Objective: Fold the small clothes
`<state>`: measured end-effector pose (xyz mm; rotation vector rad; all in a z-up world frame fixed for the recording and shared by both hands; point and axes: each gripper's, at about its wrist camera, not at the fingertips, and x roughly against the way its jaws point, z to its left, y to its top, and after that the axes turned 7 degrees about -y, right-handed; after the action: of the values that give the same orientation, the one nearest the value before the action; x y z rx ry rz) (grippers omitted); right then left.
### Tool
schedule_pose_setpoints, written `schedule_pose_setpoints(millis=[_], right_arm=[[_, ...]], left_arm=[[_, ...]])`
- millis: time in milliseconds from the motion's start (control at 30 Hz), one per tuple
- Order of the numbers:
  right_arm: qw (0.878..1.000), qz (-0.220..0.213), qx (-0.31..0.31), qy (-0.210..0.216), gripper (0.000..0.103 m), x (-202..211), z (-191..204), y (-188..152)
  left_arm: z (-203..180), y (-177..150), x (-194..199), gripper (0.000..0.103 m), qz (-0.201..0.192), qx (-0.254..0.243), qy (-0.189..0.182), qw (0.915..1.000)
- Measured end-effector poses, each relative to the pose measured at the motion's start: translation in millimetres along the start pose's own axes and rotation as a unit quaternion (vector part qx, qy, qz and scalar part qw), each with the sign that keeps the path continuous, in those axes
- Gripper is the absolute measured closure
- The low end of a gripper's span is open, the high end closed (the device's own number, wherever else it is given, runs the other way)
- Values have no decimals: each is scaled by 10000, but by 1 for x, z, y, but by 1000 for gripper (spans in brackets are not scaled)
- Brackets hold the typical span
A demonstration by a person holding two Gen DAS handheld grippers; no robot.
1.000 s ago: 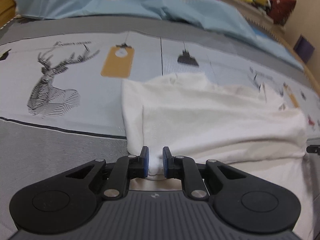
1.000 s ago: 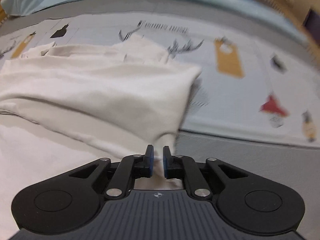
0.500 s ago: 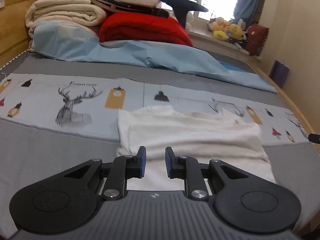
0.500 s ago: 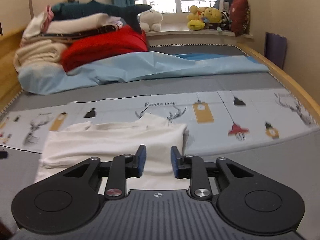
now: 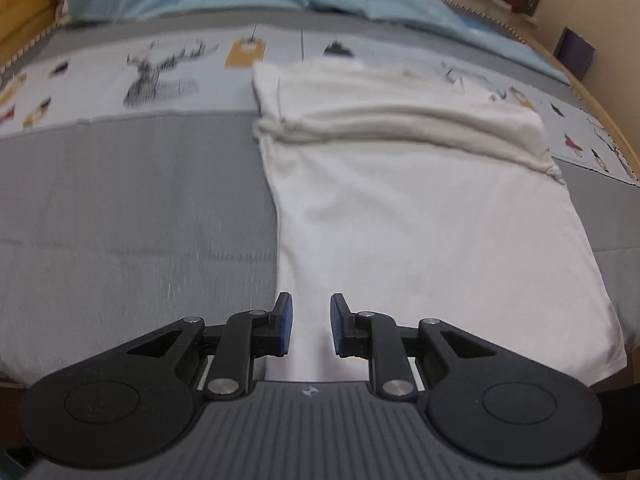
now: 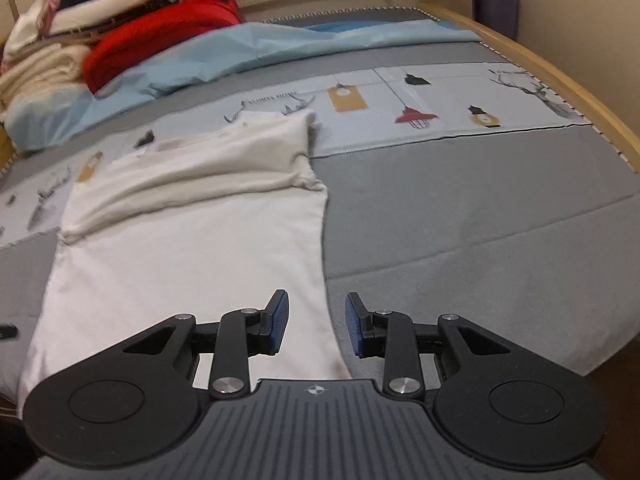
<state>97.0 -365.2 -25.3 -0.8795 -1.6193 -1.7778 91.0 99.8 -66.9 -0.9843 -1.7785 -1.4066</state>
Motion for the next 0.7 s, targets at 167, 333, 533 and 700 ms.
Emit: schedule_pose_setpoints(millis=[167, 333, 533, 700], right_arm=[[9993, 252, -249, -81, 70, -13, -9, -21], [9983, 540, -184, -106, 70, -28, -11, -33], [9949, 778, -649, -44, 64, -36, -24, -35], [9925, 1073, -570, -135, 64, -46, -22, -40]], left_arm=[[21, -5, -5, 79, 296, 556, -144, 9979], [31, -12, -12, 77, 688, 723, -125, 9949], [46, -14, -17, 76, 917, 1081, -222, 9897], [50, -15, -13, 76, 941, 1259, -287, 9871]])
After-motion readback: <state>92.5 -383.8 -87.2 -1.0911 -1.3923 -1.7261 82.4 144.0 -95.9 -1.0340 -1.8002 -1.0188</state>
